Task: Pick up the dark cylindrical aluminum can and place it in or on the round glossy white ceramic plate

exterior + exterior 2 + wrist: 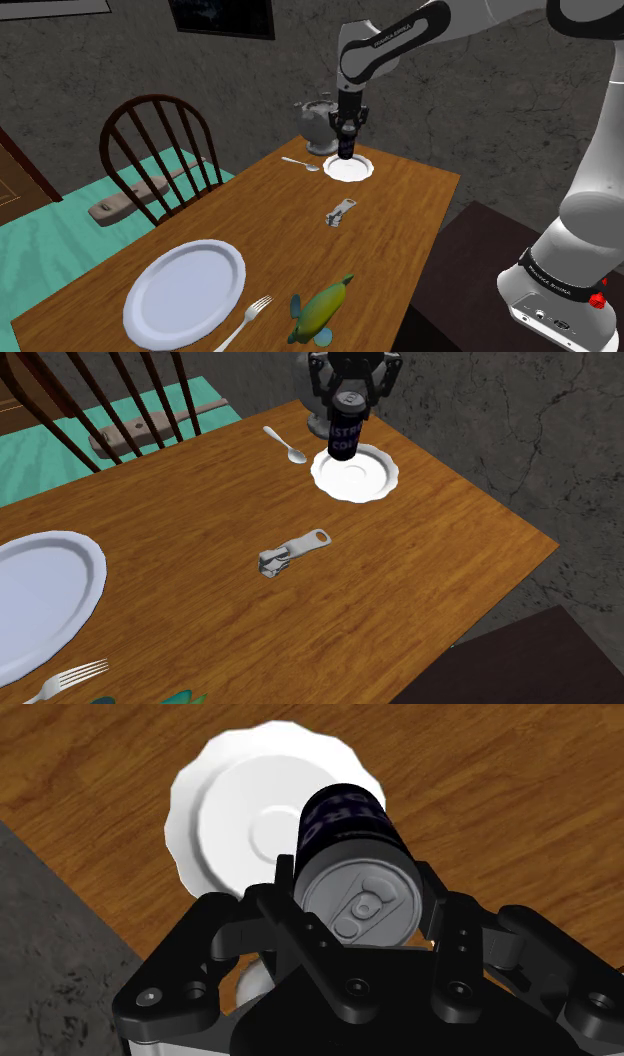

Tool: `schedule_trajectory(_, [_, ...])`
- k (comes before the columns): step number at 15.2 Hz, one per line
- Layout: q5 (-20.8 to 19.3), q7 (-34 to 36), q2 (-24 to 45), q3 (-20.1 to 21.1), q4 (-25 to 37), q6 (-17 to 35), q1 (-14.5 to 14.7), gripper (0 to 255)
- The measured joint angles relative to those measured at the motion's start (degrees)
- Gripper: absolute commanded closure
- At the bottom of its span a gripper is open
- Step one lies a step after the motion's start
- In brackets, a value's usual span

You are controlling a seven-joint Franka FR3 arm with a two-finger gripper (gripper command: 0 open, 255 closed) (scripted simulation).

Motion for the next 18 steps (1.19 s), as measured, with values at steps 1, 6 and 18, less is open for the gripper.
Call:
schedule_trajectory(1, [-0.22,-0.85,1.37,-0.4,1.99,-0.67,-0.43,255])
schedule_trajectory(6, [-0.82,-4.07,6.1,-1.76,9.15,-3.13,-2.07,255])
schedule_trajectory(18, [-1.98,-3.49,10.15,-2.36,5.61,4.32,-1.78,255])
